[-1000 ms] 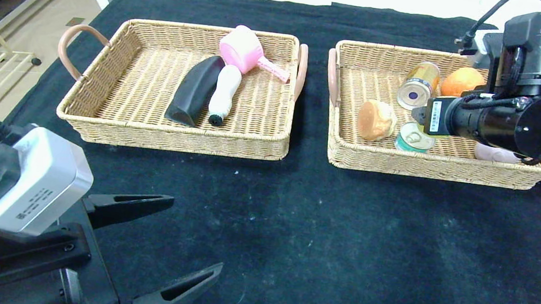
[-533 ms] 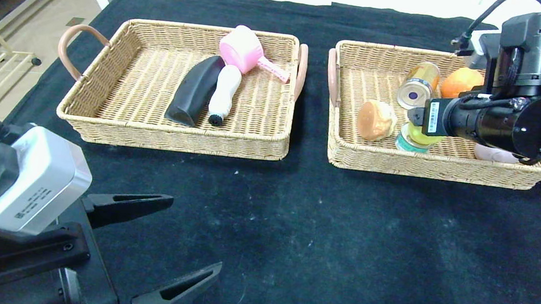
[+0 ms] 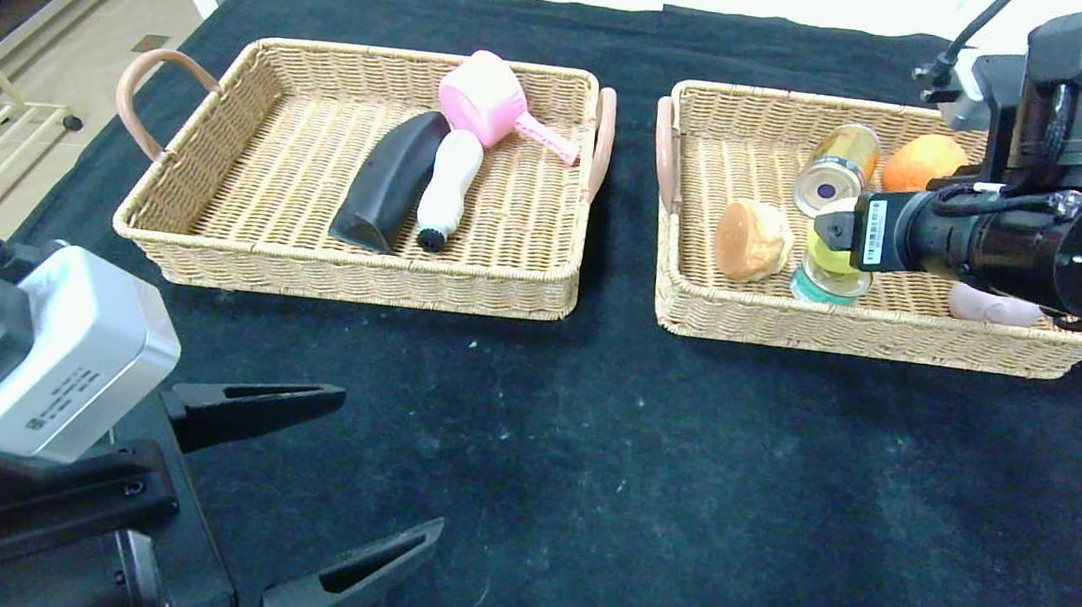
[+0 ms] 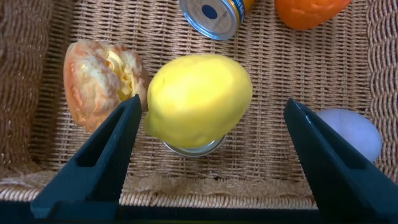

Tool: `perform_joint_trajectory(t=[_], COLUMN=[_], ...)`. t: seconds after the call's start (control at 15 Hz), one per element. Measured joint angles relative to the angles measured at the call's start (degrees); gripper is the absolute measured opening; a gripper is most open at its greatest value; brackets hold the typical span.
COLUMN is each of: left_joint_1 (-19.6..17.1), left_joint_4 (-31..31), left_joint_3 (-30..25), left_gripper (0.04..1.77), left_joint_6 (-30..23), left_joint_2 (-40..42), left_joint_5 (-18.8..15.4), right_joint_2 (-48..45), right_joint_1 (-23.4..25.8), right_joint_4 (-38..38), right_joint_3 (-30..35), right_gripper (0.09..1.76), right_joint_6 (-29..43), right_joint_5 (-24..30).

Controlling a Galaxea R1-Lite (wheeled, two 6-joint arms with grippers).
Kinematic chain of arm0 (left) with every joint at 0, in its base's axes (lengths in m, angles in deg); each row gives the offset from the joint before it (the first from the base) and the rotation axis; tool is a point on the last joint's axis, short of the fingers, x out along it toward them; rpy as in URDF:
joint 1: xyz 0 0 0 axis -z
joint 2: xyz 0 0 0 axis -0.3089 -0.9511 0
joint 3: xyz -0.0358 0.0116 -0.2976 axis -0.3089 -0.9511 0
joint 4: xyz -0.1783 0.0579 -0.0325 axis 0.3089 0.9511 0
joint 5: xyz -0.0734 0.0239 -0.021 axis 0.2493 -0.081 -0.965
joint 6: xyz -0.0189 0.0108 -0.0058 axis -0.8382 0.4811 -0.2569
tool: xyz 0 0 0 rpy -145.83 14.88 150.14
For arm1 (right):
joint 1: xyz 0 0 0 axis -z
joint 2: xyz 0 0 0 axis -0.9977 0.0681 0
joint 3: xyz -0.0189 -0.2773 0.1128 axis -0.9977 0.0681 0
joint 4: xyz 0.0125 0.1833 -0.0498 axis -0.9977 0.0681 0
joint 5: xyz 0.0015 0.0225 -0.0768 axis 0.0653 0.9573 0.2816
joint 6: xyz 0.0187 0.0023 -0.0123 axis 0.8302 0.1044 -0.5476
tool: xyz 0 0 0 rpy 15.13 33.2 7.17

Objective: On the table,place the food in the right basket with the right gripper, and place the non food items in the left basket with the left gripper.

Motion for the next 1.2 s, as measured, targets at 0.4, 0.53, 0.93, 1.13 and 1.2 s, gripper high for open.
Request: perform_joint_trajectory(t=[0.4,0.53,0.93,1.13,1.2], left_joint_1=[-4.13,-6.4,-21.36,-27.26,-28.2], left_joint_4=[0.15,0.39,6.31,12.57,15.32], left_joint_3=[1.54,1.97,2.1,2.23,2.5], left_gripper=[1.72,1.72,1.72,1.72,1.72], left_joint_6=[0.66,1.07,0.91,0.85,0.88], left_joint_2=[0.34,0.98,5.5,11.36,13.63], left_joint_5=[0.22,0.41,0.33,0.06,0.15], right_joint_2=[-8.73,-13.18,-28.47,-38.23,-41.24], right_joint_1=[-1.37,-2.57,-4.34,-2.21,-1.19], right_joint_4=[-0.11,-0.21,-0.43,0.65,2.07], right_joint_3=[9.52,14.2,30.6,37.19,38.44], right_gripper=[1.69,1.69,1.7,1.7,1.7], right_joint_6=[-0.87,-1.44,-1.66,-1.44,-1.41], right_joint_5=[1.67,2.67,3.63,5.53,5.81])
